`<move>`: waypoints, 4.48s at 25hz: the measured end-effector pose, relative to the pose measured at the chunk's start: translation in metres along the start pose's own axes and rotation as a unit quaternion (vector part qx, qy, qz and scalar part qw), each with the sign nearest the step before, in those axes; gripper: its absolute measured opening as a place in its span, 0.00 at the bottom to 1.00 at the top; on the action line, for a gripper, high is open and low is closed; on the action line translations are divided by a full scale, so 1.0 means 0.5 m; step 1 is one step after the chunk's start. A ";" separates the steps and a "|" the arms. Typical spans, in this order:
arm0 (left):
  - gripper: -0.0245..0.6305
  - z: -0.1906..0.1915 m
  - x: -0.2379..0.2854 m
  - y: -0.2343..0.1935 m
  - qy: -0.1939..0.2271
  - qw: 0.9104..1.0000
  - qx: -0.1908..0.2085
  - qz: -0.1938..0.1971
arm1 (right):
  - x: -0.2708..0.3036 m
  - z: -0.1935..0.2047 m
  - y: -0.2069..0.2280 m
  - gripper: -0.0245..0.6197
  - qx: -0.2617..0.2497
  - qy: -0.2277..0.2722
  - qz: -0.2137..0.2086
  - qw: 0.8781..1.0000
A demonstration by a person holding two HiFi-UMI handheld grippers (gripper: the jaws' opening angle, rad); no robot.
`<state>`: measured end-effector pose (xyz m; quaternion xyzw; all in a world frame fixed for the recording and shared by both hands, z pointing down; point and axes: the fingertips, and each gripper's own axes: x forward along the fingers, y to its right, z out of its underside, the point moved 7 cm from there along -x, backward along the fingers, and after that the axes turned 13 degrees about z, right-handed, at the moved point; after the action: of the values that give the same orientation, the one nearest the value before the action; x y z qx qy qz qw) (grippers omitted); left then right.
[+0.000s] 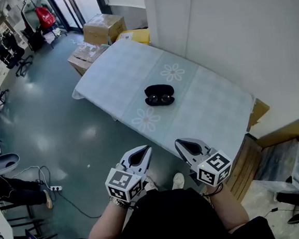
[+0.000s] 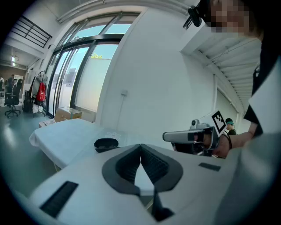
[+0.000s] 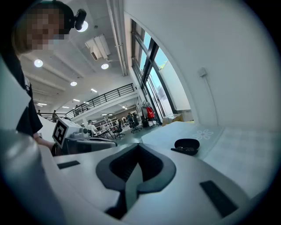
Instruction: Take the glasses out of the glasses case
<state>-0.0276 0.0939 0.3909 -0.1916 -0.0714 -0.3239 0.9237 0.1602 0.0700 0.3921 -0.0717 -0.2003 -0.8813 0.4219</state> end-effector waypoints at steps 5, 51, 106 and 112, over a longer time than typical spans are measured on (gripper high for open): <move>0.08 -0.002 -0.008 -0.002 0.001 1.000 0.001 0.001 | 0.003 -0.002 -0.008 0.07 -0.001 0.000 0.000 1.000; 0.08 0.023 -0.161 -0.168 0.005 0.999 -0.032 0.035 | 0.169 -0.008 -0.162 0.07 -0.032 -0.015 0.016 0.999; 0.08 -0.032 0.156 -0.296 -0.040 0.998 -0.008 0.043 | 0.442 -0.083 0.176 0.07 -0.111 -0.114 -0.027 0.987; 0.08 -0.018 0.177 -0.313 -0.051 0.998 -0.024 0.042 | 0.492 -0.068 0.213 0.07 -0.153 -0.148 -0.030 0.977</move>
<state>-0.0564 -0.0725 0.4536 -0.2324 -0.1023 -0.2761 0.9270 0.0880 -0.1800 0.4650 -0.2593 -0.1253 -0.8935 0.3446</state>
